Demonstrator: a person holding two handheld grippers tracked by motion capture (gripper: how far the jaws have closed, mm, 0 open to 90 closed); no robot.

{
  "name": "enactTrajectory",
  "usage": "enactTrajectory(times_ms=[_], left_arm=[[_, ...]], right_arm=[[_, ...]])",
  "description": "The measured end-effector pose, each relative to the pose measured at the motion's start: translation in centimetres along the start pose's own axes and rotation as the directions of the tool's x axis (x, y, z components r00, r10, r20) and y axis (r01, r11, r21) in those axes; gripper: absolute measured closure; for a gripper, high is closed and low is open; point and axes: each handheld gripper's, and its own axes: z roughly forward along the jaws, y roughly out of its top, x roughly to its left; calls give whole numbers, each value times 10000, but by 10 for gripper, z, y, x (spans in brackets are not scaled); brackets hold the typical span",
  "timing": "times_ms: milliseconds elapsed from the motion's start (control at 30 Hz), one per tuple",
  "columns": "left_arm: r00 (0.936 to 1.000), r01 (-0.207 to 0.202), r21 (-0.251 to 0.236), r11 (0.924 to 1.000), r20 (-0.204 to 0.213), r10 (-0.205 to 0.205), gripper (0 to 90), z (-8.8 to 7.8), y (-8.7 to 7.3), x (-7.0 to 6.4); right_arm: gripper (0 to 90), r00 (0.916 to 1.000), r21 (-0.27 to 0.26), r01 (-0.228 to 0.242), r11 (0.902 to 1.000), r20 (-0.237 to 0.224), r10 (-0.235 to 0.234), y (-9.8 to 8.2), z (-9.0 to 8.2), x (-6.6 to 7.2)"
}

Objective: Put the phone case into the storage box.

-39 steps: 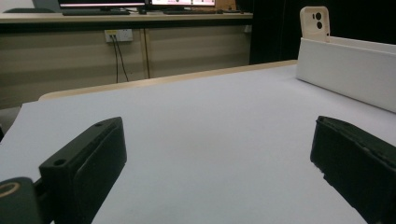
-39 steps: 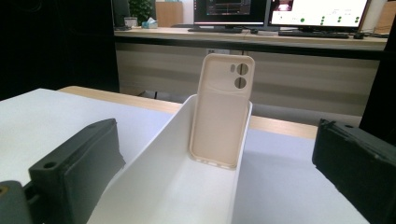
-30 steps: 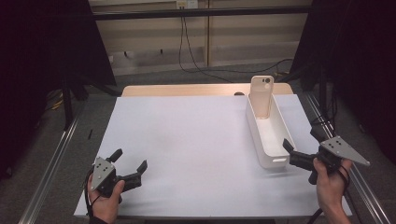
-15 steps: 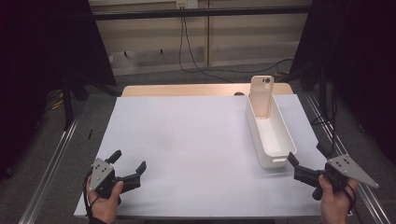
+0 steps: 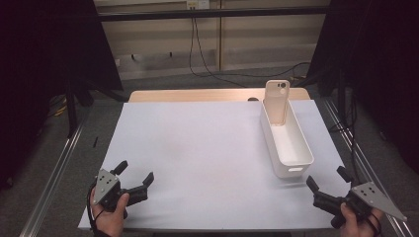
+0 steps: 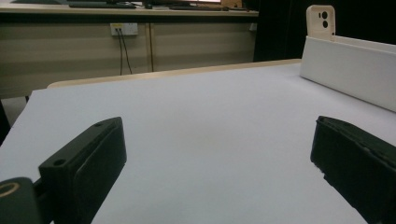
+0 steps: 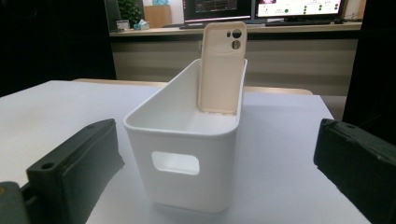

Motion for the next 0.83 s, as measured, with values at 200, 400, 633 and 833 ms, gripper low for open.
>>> enactTrajectory(times_ms=[200,400,633,833], left_arm=[[9998,-123,6,9999,126,123,32,-4,-1,-3],[9993,-289,69,9996,248,288,31,-7,-3,-5],[9985,-412,136,9991,353,407,32,-2,-3,-9],[9994,-315,82,9995,146,314,31,-2,-4,-6]], right_arm=[[0,9997,365,232,9991,-133,-228,-11,0,2],[0,9991,560,316,9979,-287,-301,-15,3,5],[0,9998,367,189,9991,-111,-185,-12,9,-1],[0,9994,416,196,9989,-278,-185,-12,11,-2]])
